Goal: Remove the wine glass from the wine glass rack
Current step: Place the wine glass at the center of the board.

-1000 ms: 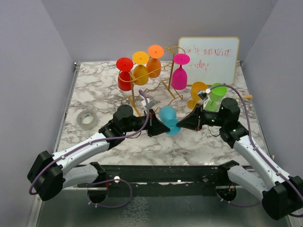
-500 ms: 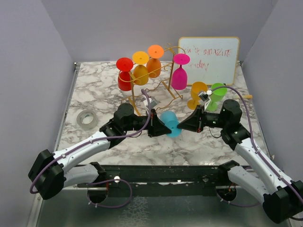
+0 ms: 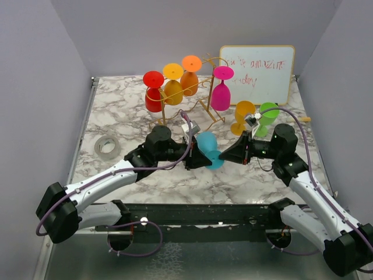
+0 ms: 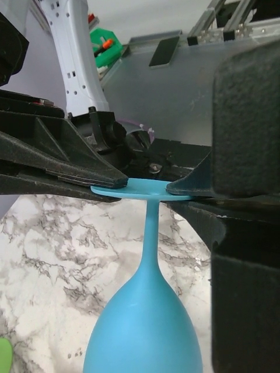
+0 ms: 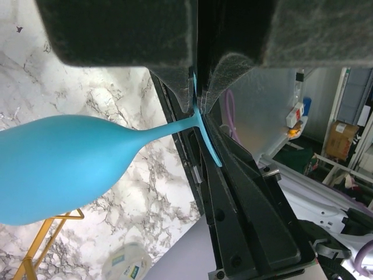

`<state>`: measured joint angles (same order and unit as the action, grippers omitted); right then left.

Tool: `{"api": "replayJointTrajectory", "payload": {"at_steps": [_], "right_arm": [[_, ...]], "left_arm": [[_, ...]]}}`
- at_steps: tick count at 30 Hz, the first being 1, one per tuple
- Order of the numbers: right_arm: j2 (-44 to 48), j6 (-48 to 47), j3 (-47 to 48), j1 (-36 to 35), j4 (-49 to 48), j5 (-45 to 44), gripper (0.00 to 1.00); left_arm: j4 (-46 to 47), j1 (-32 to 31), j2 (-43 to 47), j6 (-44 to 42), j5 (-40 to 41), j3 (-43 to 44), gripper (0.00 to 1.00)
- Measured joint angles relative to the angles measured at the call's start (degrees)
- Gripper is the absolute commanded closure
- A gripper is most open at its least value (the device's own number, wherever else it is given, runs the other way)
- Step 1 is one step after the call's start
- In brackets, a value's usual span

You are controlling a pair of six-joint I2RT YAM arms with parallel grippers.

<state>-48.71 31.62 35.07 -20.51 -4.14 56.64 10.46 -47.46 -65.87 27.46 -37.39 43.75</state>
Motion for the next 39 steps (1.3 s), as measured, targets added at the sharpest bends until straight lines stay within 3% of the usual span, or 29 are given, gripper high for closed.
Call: {"api": "replayJointTrajectory", "payload": {"at_steps": [7,9,10,15,20,30,39], "right_arm": [[0.35,-0.09,-0.17,0.0,-0.39,1.38,0.79],[0.33,0.02,-0.17,-0.04,-0.11,2.75,0.53],[0.33,0.31,-0.15,-0.07,0.09,3.1,0.45],[0.39,1.14,-0.11,-0.52,-0.35,3.43,0.25],[0.42,1.57,0.79,-0.39,-0.46,1.18,0.2],[-1.42,-0.9,8.68,-0.39,6.4,-7.78,0.17],[-2.49,-1.75,9.05,-0.39,8.76,-12.28,0.16]], "left_arm": [[-1.25,-3.08,2.23,-7.19,4.33,-0.52,1.0],[-1.11,-4.42,3.08,-9.79,5.35,-1.36,1.0],[-0.83,-5.09,3.5,-11.21,5.64,-1.88,1.0],[-0.11,-8.68,4.24,-18.25,2.64,-4.55,1.0],[-0.13,-9.68,7.06,-26.21,0.04,-8.55,1.0],[-4.55,-9.66,19.76,-44.48,0.44,-14.19,1.0],[-15.06,-9.68,20.37,-54.42,2.73,-14.43,1.0]]}}
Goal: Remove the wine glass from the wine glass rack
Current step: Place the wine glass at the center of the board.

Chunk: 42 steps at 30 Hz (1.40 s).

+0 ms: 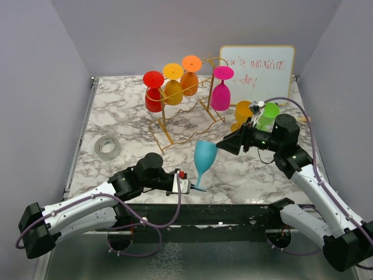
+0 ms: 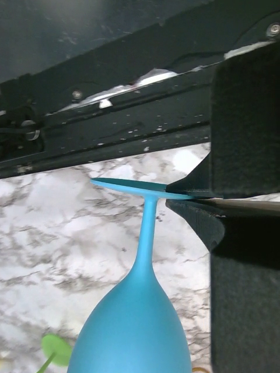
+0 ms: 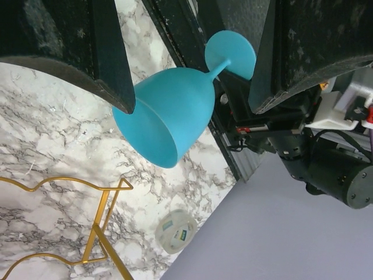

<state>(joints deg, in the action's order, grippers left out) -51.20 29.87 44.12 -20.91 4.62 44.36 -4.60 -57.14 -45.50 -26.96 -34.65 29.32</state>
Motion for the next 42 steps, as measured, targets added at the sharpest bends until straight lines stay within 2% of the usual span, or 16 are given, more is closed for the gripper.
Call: {"api": "replayJointTrajectory", "payload": {"at_steps": [8,20,28,36,42], "right_arm": [[-6.67,-3.17,3.96,0.0,1.79,4.02,0.19],[-14.99,-1.33,8.07,0.0,-0.04,13.35,0.25],[-19.12,-4.28,13.27,0.0,4.28,14.62,0.31],[-21.42,-6.45,13.99,-0.04,8.85,15.32,0.34],[-22.97,-6.8,14.95,-0.55,9.4,15.26,0.36]], "left_arm": [[-6.82,0.0,0.5,-7.28,2.49,0.0,1.0],[-6.75,0.0,4.68,-10.88,3.06,-3.67,1.0],[-6.19,0.0,7.58,-12.76,3.93,-4.55,1.0],[-6.29,0.02,3.85,-14.12,3.91,-4.66,1.0],[-6.36,0.02,4.59,-15.98,4.07,-4.81,1.0]]}}
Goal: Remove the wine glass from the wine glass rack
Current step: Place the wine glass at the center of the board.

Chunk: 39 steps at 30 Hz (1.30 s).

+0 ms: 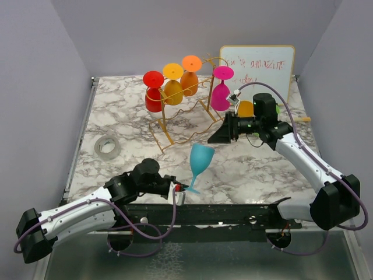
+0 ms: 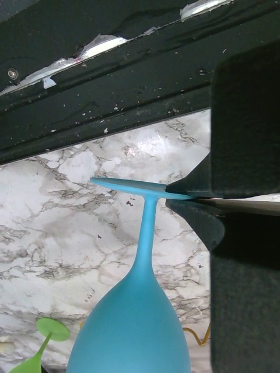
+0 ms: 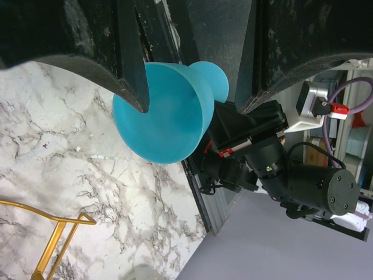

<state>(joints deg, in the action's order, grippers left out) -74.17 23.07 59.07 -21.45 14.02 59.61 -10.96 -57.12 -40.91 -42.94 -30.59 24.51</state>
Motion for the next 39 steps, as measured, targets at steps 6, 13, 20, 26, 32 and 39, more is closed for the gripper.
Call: {"api": "replayJointTrajectory", "payload": {"at_steps": [6,13,20,26,32,39], "right_arm": [[-1.51,1.05,-0.83,-2.56,-2.32,-0.15,0.36],[-1.79,1.09,-0.74,-3.74,-2.6,0.9,0.36],[-2.25,0.79,-0.87,-6.03,-2.8,1.81,0.38],[-2.54,0.37,-1.07,-7.65,-2.71,1.81,0.45],[-3.04,-0.52,-1.07,-8.0,-2.29,1.79,0.53],[-3.02,-1.33,-1.07,-8.2,-1.92,1.79,0.59]], "left_arm": [[-0.11,0.0,0.39,-0.63,0.24,-0.96,1.0],[-1.2,0.0,0.92,-1.7,0.24,-0.96,1.0],[-1.7,0.0,1.01,-2.36,0.42,-0.96,1.0],[-1.88,0.0,2.4,-3.21,1.88,-0.96,1.0],[-2.03,0.0,3.34,-3.43,2.93,-0.98,1.0],[-2.03,-0.02,3.28,-3.67,3.21,-1.09,1.0]]}}
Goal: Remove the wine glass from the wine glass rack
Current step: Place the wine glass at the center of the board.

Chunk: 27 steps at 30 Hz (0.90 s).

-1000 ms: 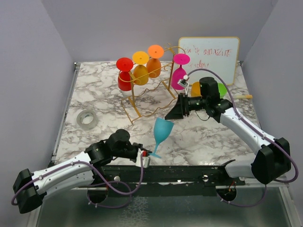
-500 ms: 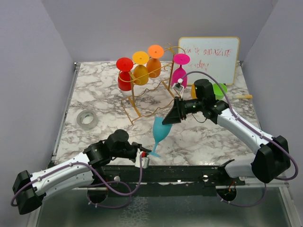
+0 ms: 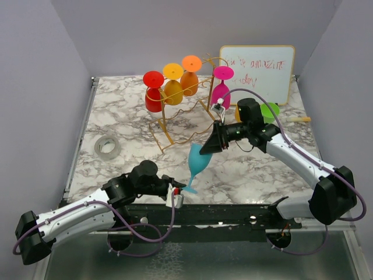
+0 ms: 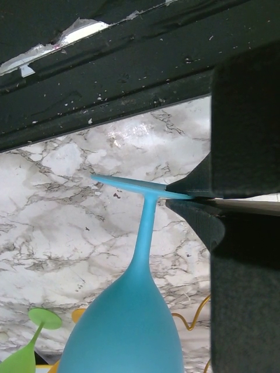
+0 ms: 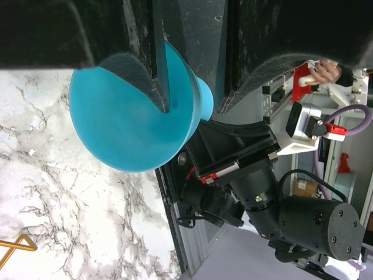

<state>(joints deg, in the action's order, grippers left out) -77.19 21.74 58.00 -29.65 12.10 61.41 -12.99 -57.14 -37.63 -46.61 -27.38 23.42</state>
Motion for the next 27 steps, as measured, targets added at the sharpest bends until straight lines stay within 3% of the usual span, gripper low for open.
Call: {"api": "replayJointTrajectory", "payload": {"at_steps": [10,14,20,27], "right_arm": [[0.0,-0.85,0.0,-0.79,0.02,0.04,0.62],[0.0,-1.53,0.02,-0.9,0.39,0.07,0.7],[0.04,-3.5,0.04,-1.38,2.16,-0.24,0.74],[0.68,-4.09,0.04,-1.92,2.51,-0.13,0.69]], "left_arm": [[0.02,0.0,-1.95,-0.02,1.68,0.0,1.0],[0.0,0.0,-1.92,-0.02,1.79,0.0,1.0],[-0.92,-0.37,-1.4,0.0,2.12,0.0,1.0],[-1.73,-0.37,-0.52,-0.07,2.43,-0.2,1.0]]}}
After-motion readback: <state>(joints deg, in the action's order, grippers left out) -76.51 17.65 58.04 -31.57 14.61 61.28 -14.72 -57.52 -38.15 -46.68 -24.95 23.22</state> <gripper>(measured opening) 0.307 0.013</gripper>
